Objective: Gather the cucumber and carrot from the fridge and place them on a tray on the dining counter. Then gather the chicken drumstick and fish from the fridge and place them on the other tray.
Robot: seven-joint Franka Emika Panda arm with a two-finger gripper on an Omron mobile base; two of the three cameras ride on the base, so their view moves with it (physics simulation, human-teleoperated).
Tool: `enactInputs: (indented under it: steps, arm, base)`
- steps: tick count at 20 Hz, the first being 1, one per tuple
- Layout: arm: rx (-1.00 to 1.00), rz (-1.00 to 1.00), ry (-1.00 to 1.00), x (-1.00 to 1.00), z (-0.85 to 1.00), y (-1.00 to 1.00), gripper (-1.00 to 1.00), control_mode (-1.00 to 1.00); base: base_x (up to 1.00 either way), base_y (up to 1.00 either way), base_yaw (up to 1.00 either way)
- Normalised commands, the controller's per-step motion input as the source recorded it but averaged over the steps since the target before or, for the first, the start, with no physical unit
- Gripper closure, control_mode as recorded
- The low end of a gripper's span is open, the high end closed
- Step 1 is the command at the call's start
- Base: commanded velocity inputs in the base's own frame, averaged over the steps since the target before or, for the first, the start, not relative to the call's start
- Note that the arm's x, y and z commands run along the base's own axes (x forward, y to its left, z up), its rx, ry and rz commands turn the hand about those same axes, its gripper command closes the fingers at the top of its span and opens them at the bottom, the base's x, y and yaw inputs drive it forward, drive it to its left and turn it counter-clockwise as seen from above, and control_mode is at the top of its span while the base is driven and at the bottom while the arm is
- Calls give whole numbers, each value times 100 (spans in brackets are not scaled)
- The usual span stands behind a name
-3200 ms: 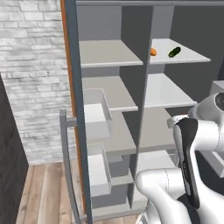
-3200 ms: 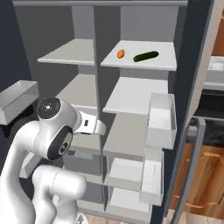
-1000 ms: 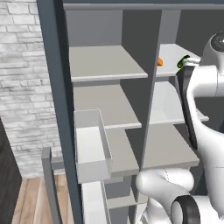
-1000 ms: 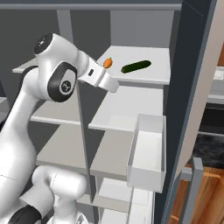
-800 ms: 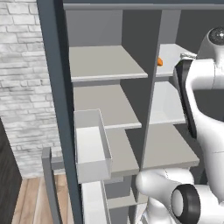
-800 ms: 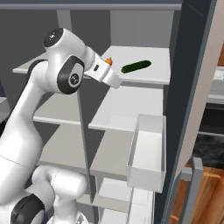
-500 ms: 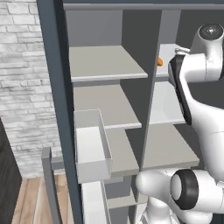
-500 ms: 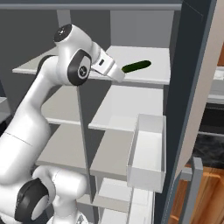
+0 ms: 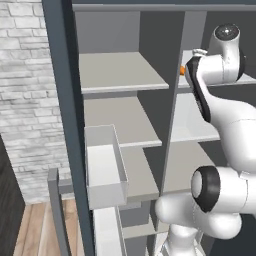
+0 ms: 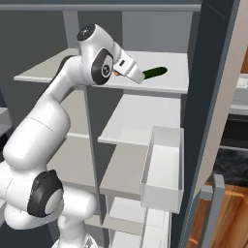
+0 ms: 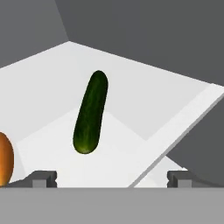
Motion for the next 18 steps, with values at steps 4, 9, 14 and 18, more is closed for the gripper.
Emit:
enactInputs:
  steps: [4,9,14,18]
  arm:
    - [0,0,1,47,-13,-14,-100,-100]
    - [1,0,4,43,-21,-17,-100,-100]
    - [3,0,3,47,-17,-19,-100,-100]
    - [5,0,3,47,-10,-15,-100,-100]
  base:
    - [0,0,0]
    - [0,0,0]
    - [0,0,0]
    - [0,0,0]
